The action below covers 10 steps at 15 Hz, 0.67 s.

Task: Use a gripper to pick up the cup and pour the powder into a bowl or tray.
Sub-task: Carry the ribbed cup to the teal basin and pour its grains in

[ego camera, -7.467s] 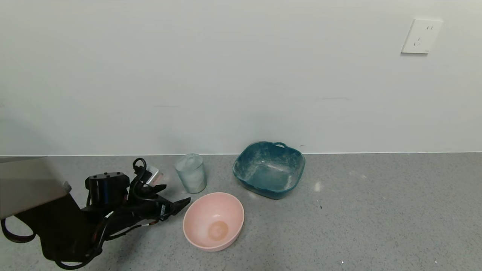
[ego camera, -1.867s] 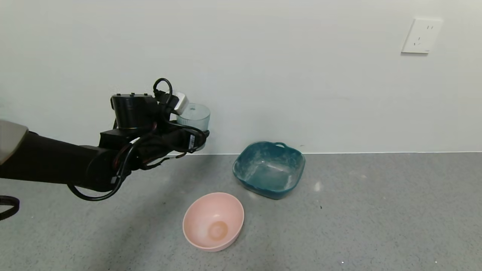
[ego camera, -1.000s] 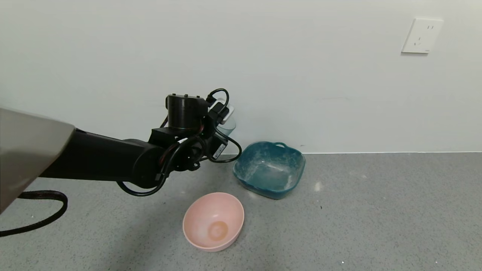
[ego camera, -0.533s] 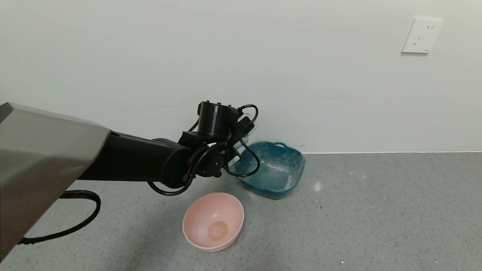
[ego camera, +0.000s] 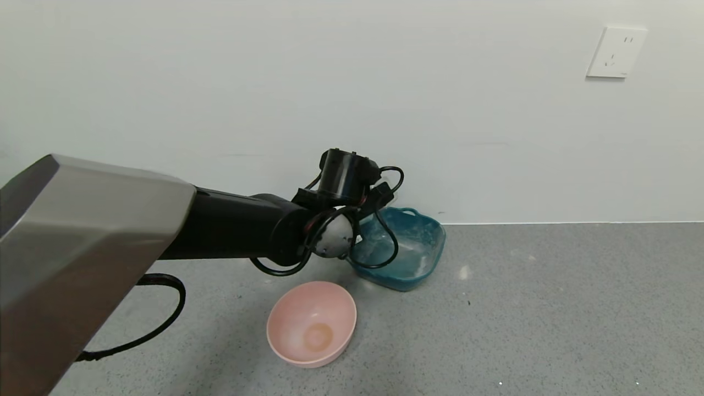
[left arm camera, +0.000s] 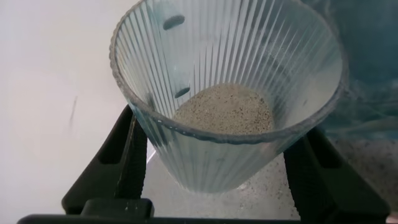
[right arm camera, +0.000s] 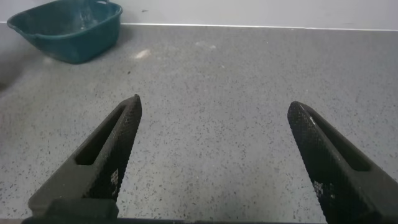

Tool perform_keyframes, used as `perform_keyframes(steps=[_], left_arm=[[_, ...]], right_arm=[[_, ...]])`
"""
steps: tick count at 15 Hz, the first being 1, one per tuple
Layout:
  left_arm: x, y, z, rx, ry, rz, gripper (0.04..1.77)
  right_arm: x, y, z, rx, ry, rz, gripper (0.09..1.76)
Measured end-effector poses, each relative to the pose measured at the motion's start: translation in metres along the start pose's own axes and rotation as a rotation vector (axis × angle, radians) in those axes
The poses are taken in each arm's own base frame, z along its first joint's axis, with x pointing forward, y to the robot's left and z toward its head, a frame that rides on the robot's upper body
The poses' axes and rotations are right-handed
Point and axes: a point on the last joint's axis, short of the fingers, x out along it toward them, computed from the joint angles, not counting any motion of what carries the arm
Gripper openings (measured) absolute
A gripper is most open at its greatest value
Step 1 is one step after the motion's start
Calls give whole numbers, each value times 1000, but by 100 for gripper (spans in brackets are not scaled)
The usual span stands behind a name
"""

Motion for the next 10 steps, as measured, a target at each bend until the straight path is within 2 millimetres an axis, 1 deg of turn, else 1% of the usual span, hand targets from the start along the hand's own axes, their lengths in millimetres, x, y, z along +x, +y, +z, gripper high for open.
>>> perform_keyframes(steps=[6,10], left_arm=[[1,-7,9,142,47,16,128],[5,-8,15,227,55,40,128]], right_arm=[[0,0,0,0,0,0,171],[0,0,0,0,0,0,171]])
